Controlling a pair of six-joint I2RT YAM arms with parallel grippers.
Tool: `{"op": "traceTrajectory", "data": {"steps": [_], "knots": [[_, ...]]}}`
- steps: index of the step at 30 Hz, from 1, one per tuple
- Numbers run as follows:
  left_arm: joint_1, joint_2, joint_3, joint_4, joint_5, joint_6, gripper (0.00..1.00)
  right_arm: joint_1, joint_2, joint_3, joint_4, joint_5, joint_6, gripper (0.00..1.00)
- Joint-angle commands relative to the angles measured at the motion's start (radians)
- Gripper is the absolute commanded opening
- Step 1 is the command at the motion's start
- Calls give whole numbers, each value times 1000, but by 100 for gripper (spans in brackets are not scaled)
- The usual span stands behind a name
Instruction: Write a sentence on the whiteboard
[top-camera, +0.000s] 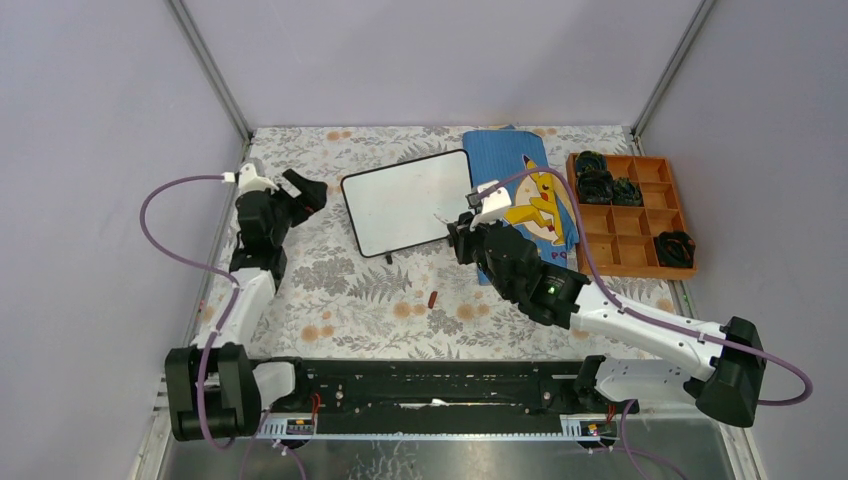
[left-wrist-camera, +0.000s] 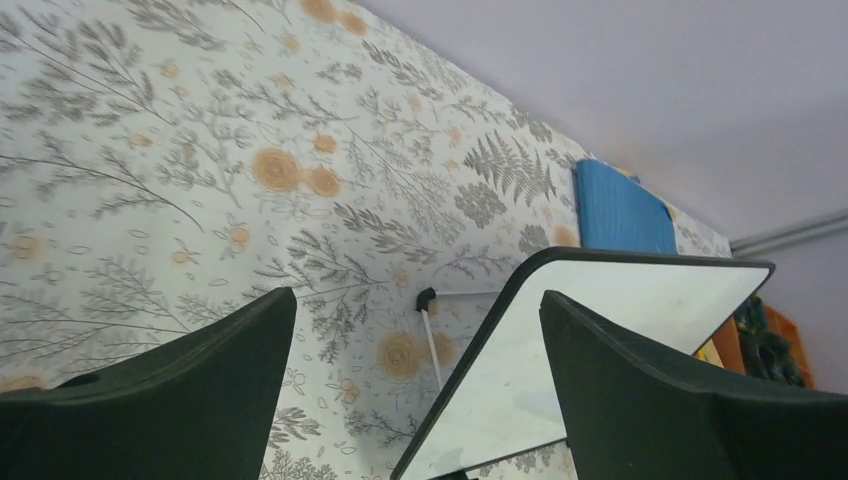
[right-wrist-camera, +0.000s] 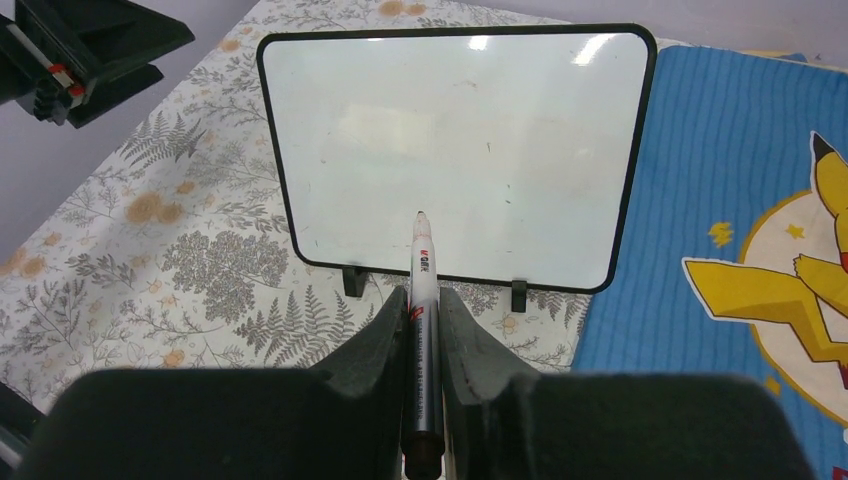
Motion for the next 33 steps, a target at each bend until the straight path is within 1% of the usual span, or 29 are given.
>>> {"op": "traceTrajectory", "data": {"steps": [1, 3, 5, 9, 11, 12, 15, 17, 18, 20, 21, 22, 23, 26, 29, 31, 33], "knots": [[-15, -106, 39, -178, -232, 79, 99, 8, -23, -1, 71, 1, 2, 0], [13, -150, 13, -120, -214, 25, 99, 8, -22, 2, 70, -2, 6, 0], [35, -154, 10, -95, -179, -11, 99, 8, -23, 7, 65, -6, 10, 0], [49, -85, 73, -187, -122, -17, 99, 8, -36, 4, 61, -6, 8, 0], [69, -59, 60, -189, -46, -12, 99, 7, -46, -4, 63, -4, 3, 0], [77, -59, 27, -150, -24, -14, 99, 8, -50, -6, 63, -2, 0, 0], [84, -76, -43, -66, -60, -57, 99, 8, -59, -13, 63, 9, -9, 0], [75, -75, -61, -21, -34, -67, 99, 8, -58, -15, 73, 9, -12, 0], [72, -66, -60, 1, 7, -66, 99, 7, -55, -11, 72, 7, -11, 0], [73, -42, -64, 66, 160, -10, 99, 8, -47, -3, 66, 2, -6, 0], [74, -35, -77, 144, 253, 24, 99, 8, -44, -1, 65, 1, -2, 0], [74, -26, -99, 214, 314, 31, 99, 8, -43, 2, 63, -3, 0, 0], [73, -14, -108, 238, 333, 31, 99, 8, -42, 5, 57, -7, 2, 0], [74, 37, -89, 216, 328, 65, 98, 8, -39, 26, 28, -31, 4, 0], [78, 33, -138, 329, 322, 41, 97, 8, -37, 36, 9, -39, -5, 0], [83, 59, -136, 346, 353, 31, 97, 8, -39, 33, 10, -33, -12, 0], [86, 100, -140, 408, 424, -3, 96, 8, -40, 29, 14, -35, -16, 0]]}}
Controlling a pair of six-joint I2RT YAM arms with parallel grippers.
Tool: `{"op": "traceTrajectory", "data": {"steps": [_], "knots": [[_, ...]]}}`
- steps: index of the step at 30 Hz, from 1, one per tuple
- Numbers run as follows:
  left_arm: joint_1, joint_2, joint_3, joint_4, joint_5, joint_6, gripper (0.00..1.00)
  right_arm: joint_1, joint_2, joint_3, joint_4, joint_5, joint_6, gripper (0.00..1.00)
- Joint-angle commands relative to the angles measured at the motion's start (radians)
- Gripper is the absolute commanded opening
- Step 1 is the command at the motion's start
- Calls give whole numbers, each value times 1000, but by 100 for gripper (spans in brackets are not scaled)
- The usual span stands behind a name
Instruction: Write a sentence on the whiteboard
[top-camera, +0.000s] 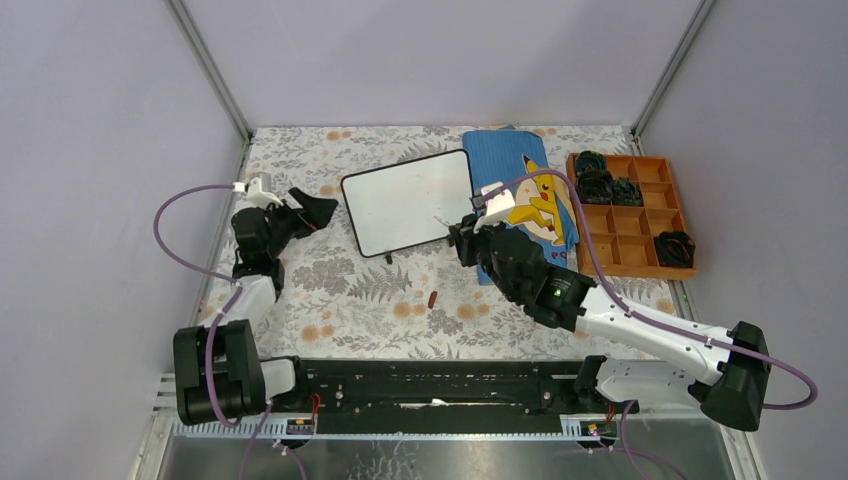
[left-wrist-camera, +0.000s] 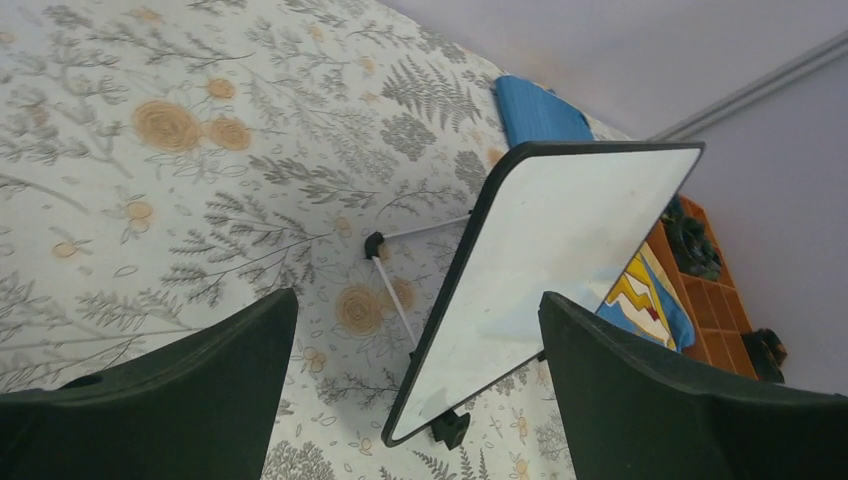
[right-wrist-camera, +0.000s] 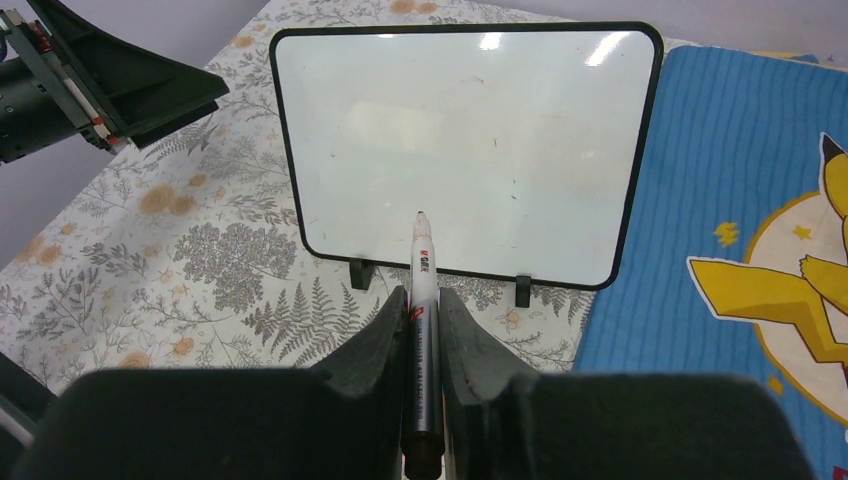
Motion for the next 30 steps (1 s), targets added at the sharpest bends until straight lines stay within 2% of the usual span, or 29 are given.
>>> {"op": "traceTrajectory", "data": {"steps": [1, 6, 19, 24, 30], "knots": [[13, 73, -13, 223, 147, -40, 96, 8, -5, 43, 28, -11, -18, 0], [62, 150, -60, 415, 226, -153, 93, 8, -2, 60, 26, -17, -40, 0], [32, 246, -146, 500, 209, -91, 91, 8, -9, 47, 35, -12, -33, 0], [8, 350, -164, 720, 282, -165, 89, 8, 6, 51, 45, -21, -31, 0], [-23, 489, -151, 876, 334, -197, 83, 7, 23, 61, 46, -34, -27, 0]]}}
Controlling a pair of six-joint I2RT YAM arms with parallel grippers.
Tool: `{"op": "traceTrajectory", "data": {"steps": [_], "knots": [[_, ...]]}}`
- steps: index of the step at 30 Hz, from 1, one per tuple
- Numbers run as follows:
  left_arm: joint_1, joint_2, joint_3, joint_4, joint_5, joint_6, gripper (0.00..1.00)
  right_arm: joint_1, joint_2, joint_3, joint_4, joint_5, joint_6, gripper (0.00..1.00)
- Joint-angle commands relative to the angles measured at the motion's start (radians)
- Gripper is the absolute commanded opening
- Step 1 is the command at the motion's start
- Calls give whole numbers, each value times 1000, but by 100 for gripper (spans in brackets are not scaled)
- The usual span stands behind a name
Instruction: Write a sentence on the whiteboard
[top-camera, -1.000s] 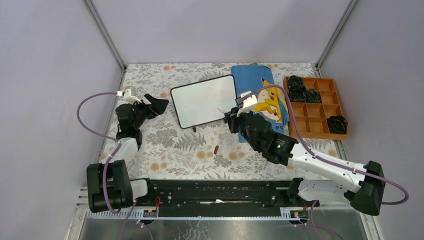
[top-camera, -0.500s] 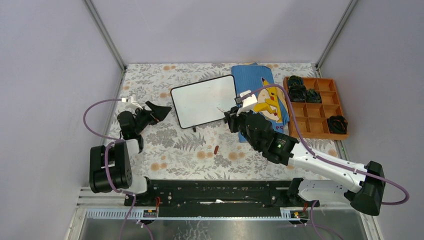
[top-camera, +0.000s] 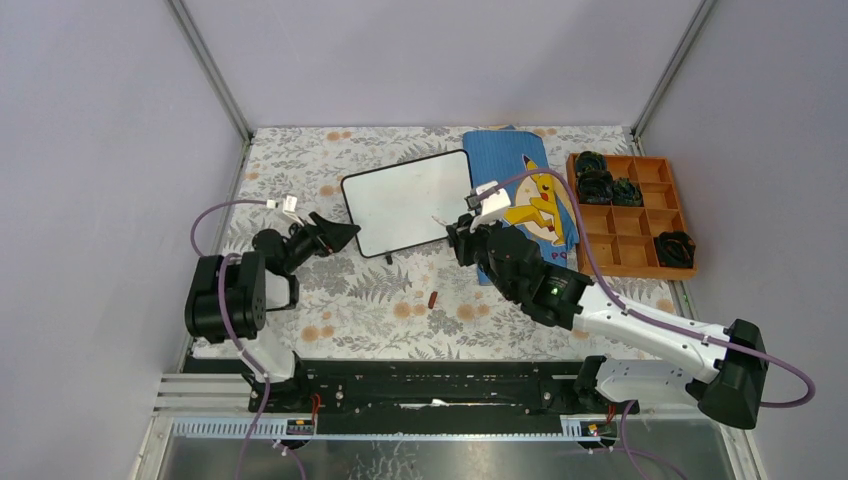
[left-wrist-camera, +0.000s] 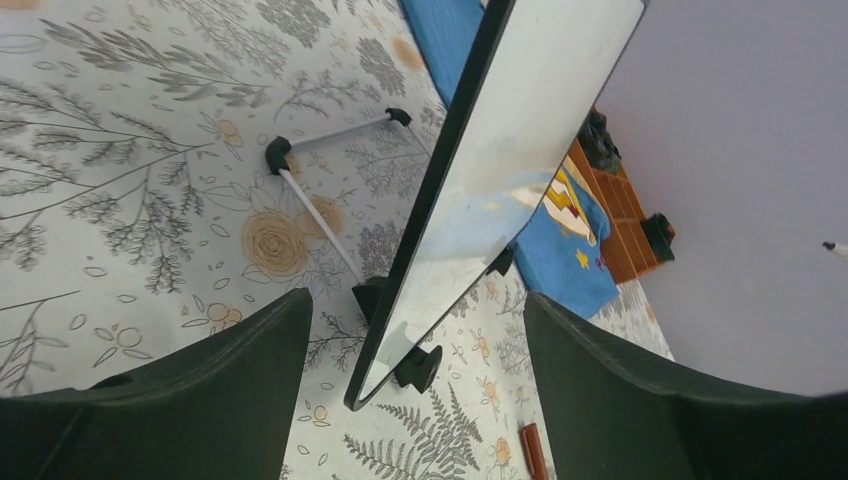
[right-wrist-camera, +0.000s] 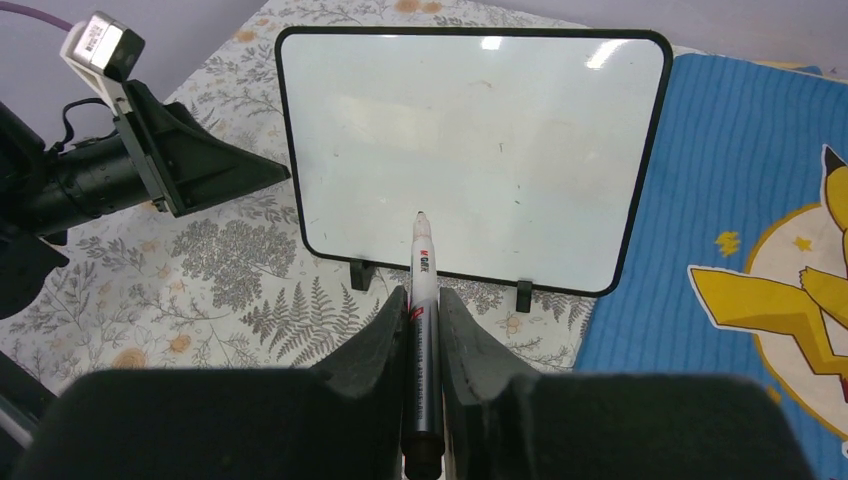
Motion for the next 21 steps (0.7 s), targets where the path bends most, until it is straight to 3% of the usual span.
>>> {"op": "traceTrajectory", "data": {"steps": [1, 8, 21], "knots": [[-11, 106, 2, 270, 60, -54, 82, 8, 7, 46, 43, -26, -4, 0], [-12, 212, 26, 393, 77, -110, 76, 7, 15, 44, 50, -20, -13, 0], [-35, 266, 38, 415, 68, -97, 66, 8, 85, 72, 83, -54, -4, 0]]}}
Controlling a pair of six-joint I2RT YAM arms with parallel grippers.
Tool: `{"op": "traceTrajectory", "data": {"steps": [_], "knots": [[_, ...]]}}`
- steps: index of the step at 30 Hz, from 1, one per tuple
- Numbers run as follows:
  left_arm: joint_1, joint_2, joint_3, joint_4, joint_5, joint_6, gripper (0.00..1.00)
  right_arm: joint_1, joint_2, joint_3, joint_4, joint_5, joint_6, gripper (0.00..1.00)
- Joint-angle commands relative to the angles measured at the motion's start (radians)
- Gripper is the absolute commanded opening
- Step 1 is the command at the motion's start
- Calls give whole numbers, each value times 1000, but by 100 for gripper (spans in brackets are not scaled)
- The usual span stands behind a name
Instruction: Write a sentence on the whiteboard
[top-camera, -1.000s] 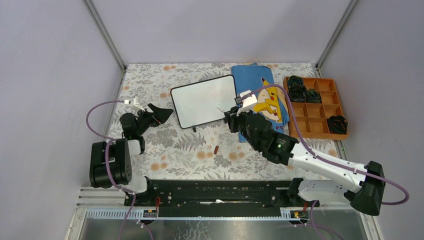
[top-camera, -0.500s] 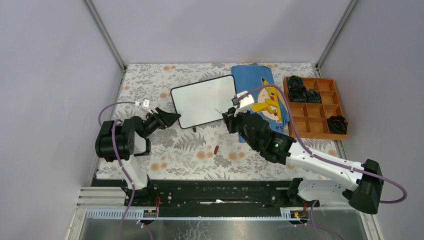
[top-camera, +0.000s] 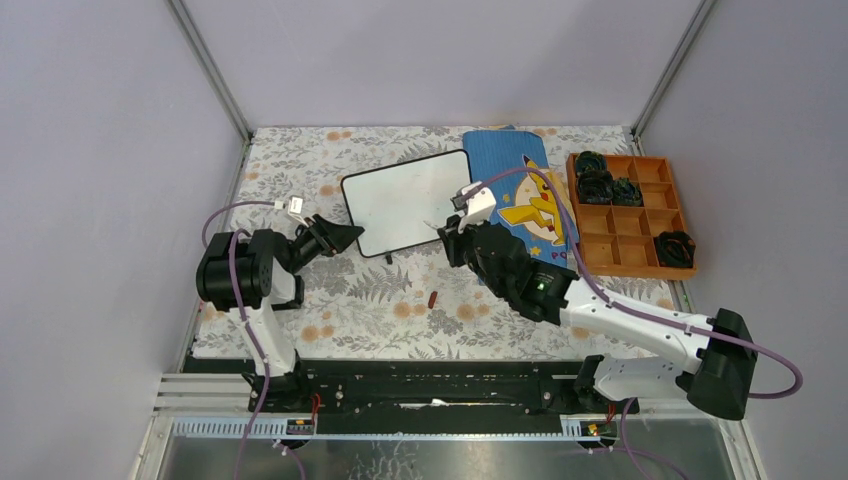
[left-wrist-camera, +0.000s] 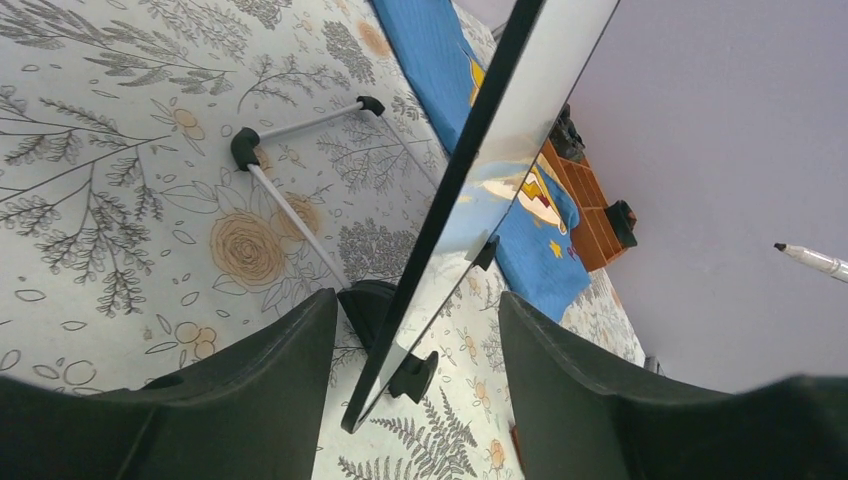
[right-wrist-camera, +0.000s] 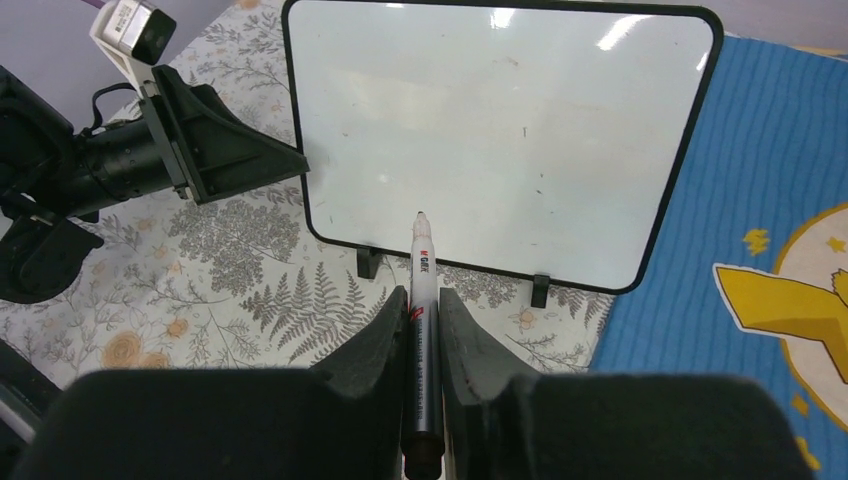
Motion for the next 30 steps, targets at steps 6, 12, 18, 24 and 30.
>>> {"op": "traceTrajectory", "data": {"steps": [6, 12, 18, 24, 30], "knots": [[-19, 1, 2, 87, -12, 31, 61, 6, 41, 77, 76, -48, 25, 0], [-20, 11, 5, 87, -10, 27, 57, 7, 46, 84, 84, -51, 31, 0], [-18, 17, 4, 87, -19, 24, 53, 7, 60, 93, 85, -62, 38, 0], [-18, 27, 9, 87, -18, 15, 47, 7, 68, 93, 91, -65, 41, 0], [-18, 34, 11, 86, -19, 12, 44, 7, 68, 87, 95, -65, 41, 0]]}}
